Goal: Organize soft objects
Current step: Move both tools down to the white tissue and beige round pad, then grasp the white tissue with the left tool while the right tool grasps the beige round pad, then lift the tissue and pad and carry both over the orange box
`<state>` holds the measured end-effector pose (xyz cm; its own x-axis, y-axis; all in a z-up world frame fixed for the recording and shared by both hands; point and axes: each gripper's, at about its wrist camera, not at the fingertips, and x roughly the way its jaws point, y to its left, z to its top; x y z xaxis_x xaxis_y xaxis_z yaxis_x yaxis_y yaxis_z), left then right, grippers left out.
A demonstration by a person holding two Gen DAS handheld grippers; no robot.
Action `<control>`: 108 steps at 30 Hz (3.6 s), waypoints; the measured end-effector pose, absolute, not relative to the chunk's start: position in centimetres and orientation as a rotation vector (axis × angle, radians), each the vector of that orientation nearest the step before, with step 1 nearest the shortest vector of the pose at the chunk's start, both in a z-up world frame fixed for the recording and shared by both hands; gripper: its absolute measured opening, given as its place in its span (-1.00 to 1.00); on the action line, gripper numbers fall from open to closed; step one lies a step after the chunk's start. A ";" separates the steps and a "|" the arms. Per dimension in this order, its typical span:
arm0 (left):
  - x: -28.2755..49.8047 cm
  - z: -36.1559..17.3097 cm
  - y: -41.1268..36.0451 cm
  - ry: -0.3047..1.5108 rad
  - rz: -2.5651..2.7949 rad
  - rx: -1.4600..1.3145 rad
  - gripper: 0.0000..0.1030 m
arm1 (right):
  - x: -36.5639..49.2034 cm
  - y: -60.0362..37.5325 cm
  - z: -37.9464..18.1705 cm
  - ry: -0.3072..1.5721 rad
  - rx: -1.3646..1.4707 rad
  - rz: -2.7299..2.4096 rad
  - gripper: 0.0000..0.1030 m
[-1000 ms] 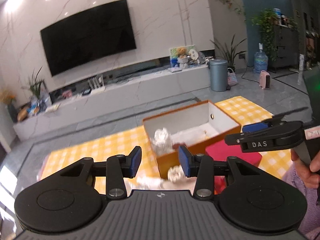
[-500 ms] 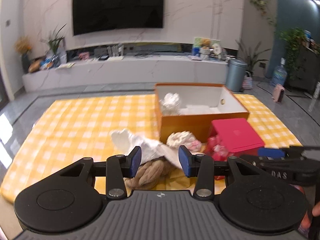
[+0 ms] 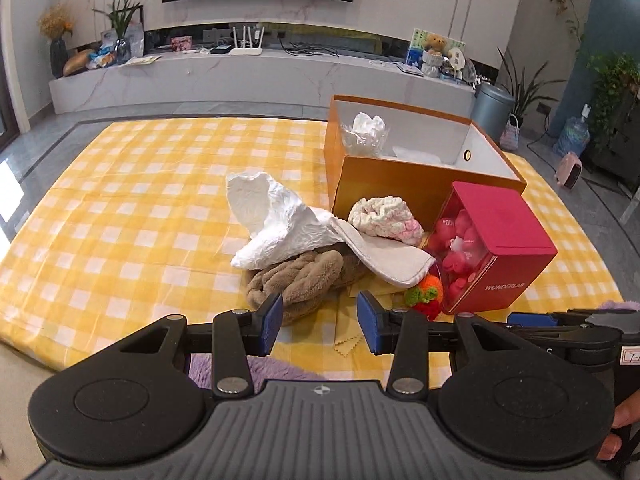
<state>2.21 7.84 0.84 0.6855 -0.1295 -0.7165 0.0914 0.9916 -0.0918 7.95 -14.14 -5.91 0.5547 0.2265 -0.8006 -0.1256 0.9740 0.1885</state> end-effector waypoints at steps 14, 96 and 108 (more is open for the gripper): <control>6.0 -0.7 6.1 0.840 -0.212 0.211 -0.05 | 10.1 -10.8 -5.6 0.937 0.077 0.316 0.04; 8.0 7.2 7.5 0.679 -0.243 0.102 -0.86 | 11.5 -10.0 5.7 0.759 0.026 0.542 -0.96; 7.3 9.4 5.3 0.651 -0.307 0.144 -0.85 | 9.4 -14.9 11.4 0.651 -0.024 0.497 -0.96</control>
<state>7.35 5.31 9.45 0.7526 -0.2351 -0.6151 0.3247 0.9451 0.0361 9.42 -14.94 11.41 0.6829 0.4354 -0.5866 -0.4503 0.8832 0.1312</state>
